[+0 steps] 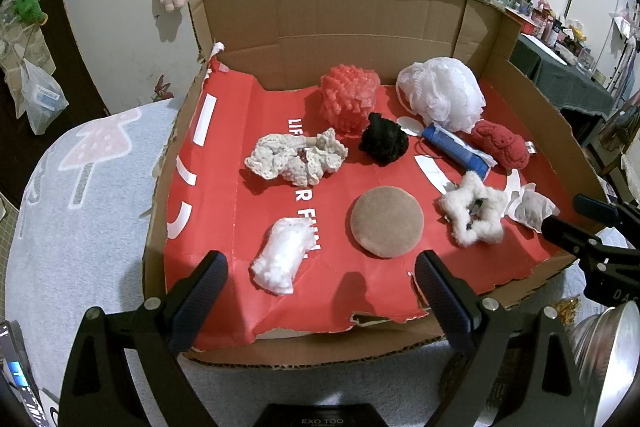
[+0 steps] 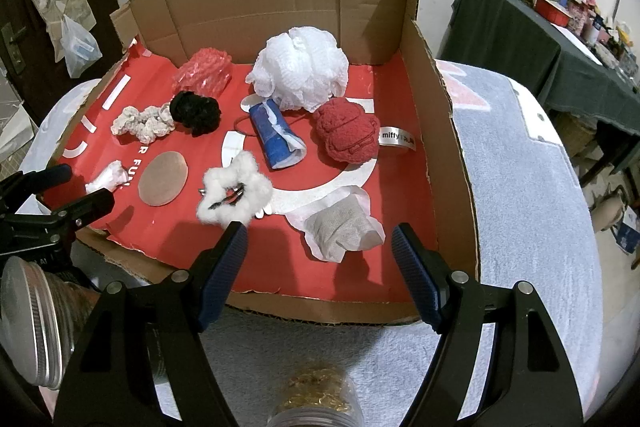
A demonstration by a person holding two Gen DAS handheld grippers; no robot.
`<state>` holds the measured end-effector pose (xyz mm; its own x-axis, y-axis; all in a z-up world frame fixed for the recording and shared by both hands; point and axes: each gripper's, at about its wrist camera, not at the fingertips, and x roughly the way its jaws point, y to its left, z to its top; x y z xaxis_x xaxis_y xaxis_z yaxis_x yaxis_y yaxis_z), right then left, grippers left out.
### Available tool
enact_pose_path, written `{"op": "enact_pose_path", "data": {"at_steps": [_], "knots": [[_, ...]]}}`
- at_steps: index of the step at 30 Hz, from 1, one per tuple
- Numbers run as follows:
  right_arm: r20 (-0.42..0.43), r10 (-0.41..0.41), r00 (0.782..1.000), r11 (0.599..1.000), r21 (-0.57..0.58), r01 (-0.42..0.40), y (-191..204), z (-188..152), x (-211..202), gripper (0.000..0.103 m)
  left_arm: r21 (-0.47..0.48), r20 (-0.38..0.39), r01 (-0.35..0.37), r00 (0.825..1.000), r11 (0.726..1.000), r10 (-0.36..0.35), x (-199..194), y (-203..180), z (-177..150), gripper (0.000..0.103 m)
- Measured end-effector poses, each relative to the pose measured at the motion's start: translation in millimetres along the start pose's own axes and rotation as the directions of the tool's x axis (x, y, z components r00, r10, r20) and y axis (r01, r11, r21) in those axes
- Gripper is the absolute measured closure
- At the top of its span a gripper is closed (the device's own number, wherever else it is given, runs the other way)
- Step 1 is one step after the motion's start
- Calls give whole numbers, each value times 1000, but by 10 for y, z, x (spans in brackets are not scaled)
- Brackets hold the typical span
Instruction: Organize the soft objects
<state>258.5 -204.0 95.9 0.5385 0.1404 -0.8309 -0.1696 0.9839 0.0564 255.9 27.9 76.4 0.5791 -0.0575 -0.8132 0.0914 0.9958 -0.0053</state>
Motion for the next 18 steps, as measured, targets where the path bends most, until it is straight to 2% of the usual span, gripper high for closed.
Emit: {"op": "enact_pose_path", "data": {"at_steps": [11,18], "knots": [[12,-4,1000,1000,-5,4,20,26,-24,29,-8,-6,29,1000,1000,-29,-6,-4,-12,6],[31,3,1000,1000,-1,-2,-14,26,-91,29,-31,58,15,998,999,-13,-162,71,11,3]]}}
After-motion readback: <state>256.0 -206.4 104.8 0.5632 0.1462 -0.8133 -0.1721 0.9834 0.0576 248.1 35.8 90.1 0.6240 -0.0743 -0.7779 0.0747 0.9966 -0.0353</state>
